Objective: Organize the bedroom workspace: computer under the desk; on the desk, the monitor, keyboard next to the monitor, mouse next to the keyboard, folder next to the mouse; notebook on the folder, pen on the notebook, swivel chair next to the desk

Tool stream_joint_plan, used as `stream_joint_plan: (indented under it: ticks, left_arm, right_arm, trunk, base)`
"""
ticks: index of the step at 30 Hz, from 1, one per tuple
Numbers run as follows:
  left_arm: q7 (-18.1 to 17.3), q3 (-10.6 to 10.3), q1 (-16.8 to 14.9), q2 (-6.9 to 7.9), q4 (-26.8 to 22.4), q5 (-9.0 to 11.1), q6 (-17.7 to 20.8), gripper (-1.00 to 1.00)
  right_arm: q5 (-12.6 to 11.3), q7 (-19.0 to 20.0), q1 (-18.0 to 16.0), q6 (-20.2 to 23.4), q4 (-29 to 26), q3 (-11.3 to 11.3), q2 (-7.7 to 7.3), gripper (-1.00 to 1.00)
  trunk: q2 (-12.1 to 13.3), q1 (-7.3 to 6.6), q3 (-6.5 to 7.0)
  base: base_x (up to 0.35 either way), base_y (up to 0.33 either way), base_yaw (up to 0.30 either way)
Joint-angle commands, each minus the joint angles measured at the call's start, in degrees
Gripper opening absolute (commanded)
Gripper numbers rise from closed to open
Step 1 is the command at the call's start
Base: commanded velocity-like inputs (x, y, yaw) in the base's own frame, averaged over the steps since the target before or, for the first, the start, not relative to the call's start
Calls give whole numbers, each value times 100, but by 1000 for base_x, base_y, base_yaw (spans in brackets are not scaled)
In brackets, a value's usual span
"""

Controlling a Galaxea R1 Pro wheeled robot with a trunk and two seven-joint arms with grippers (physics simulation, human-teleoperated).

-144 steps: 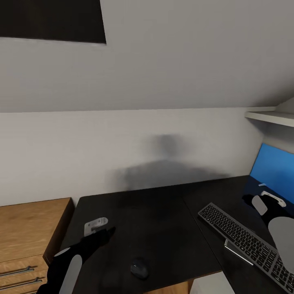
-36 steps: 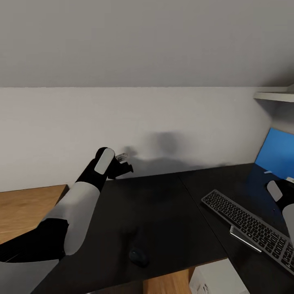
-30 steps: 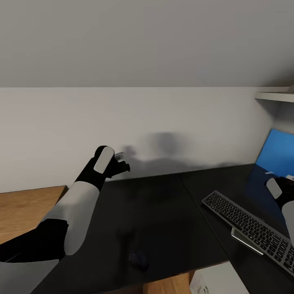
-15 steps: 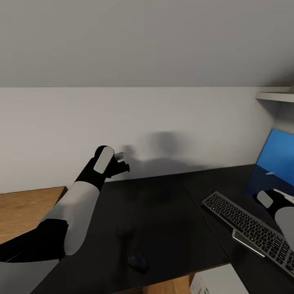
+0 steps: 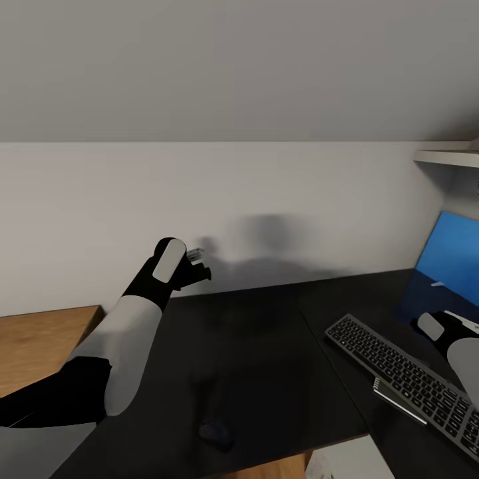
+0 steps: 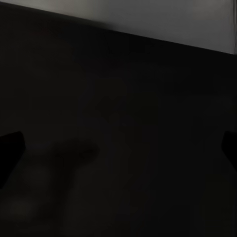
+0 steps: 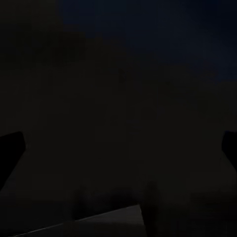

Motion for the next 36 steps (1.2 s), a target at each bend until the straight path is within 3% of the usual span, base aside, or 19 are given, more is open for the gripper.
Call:
stream_joint_plan:
  ticks: [1,19,36]
  left_arm:
    - [55,7,-4,-3,-5,48,10,100]
    - [40,6,-4,-3,-7,51,3,100]
    - [33,6,-4,-3,-53,50,12,100]
  right_arm:
    - [-59,-21,-1,30,-10,44,-1,100]
    - [-59,-23,-1,38,-10,44,-1,100]
    - [-50,-26,-1,41,-10,44,-19,100]
  trunk:
    - [-3,0,-6]
    - [-3,0,-9]
    - [-3,0,-146]
  base:
    - [92,-209,0]
    - [24,-48,0]
    - [0,0,0]
